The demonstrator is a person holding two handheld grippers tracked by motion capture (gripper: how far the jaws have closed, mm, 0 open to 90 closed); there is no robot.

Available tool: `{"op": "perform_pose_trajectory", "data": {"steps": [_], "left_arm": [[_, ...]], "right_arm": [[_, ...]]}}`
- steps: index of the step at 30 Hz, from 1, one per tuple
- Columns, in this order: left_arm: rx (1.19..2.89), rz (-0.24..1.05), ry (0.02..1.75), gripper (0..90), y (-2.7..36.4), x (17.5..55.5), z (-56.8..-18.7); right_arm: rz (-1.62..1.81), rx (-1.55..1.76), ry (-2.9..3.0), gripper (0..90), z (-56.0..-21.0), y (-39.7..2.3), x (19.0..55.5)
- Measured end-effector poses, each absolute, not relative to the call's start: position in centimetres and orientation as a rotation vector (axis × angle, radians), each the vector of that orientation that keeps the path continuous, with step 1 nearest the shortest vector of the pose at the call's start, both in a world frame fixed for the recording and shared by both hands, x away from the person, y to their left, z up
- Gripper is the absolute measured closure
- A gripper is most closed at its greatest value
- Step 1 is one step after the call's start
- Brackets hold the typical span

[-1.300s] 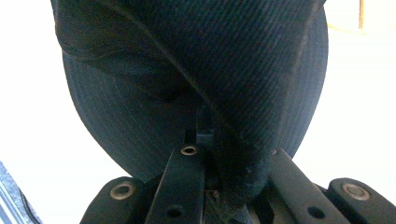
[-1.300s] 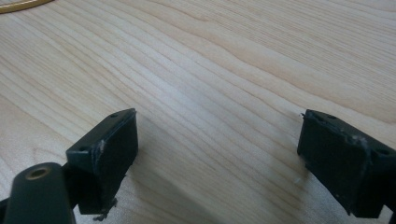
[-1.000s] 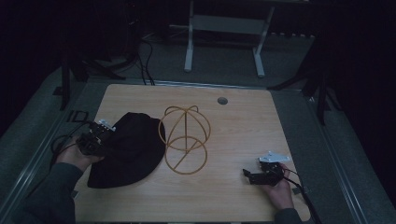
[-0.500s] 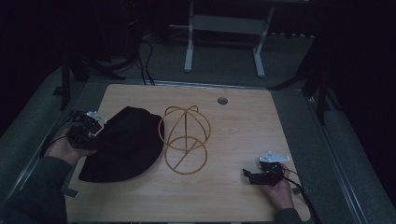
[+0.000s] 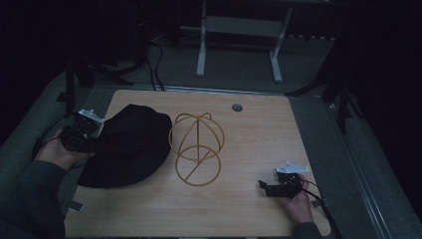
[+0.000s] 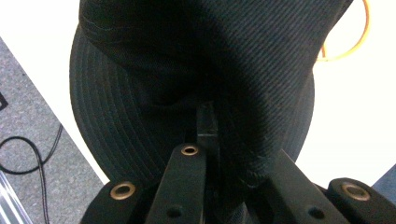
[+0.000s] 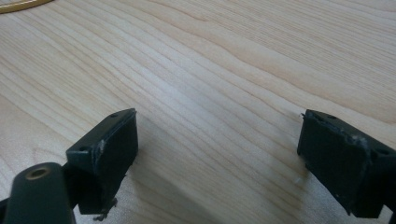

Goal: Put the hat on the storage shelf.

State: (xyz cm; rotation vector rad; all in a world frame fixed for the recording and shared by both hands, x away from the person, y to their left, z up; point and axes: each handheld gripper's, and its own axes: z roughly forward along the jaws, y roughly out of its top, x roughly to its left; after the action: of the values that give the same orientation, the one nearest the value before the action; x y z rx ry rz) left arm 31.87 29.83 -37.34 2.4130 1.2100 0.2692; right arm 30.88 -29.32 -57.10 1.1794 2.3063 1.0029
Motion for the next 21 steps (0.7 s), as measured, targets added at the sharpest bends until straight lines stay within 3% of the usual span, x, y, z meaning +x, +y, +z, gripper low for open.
{"op": "perform_pose_trajectory", "data": {"steps": [21], "left_arm": [[2.381,0.277,1.196,88.2,29.8,32.8,-34.5]], "right_arm": [[1.003,1.179,2.308,12.1,-57.1,-29.3,30.9]]}}
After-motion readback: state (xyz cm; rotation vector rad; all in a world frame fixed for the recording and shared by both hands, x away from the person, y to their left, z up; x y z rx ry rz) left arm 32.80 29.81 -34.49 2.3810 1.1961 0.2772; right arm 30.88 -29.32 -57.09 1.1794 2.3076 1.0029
